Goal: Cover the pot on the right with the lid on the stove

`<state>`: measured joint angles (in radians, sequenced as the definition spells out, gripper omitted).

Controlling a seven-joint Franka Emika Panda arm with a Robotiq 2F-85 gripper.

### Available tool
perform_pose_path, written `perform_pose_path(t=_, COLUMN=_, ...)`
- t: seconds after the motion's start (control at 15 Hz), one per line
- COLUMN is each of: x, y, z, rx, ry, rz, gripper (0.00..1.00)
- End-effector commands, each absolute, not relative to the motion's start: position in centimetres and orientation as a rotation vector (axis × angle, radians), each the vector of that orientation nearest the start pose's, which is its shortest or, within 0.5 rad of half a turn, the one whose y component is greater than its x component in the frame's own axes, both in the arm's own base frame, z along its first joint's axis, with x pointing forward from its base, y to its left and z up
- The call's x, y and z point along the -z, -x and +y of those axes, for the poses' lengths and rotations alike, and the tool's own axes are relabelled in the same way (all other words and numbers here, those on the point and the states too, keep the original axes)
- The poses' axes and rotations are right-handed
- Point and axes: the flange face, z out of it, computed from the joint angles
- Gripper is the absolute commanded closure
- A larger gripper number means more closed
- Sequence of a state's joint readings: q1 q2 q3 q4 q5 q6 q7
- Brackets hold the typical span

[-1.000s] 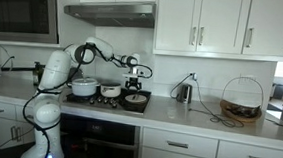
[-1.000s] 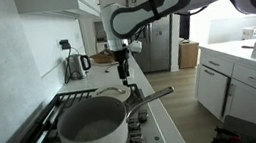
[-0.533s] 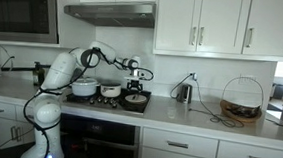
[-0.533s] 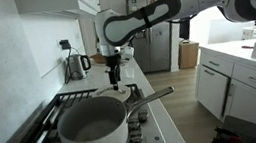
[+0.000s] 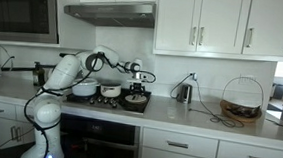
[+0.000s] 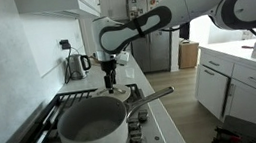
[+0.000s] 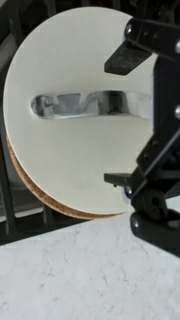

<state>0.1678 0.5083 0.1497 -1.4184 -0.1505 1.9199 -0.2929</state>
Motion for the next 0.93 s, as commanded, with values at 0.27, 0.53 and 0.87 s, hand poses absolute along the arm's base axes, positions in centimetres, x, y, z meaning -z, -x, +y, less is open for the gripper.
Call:
perform_pose_path(t=0.27, x=-40.3, y=-70.3, z=19.7, rx=0.045, ry=3.060, rz=-1.083, gripper=0.00)
perform_pose_path(t=0.53, x=-41.0, y=-70.6, z=20.6, rx=0.077, ry=3.053, rz=-1.093, gripper=0.31)
perform_pose_path(t=0.87, x=-42.0, y=-69.9, z=21.3, rx=0.065, ry=3.051, rz=-1.076, gripper=0.69)
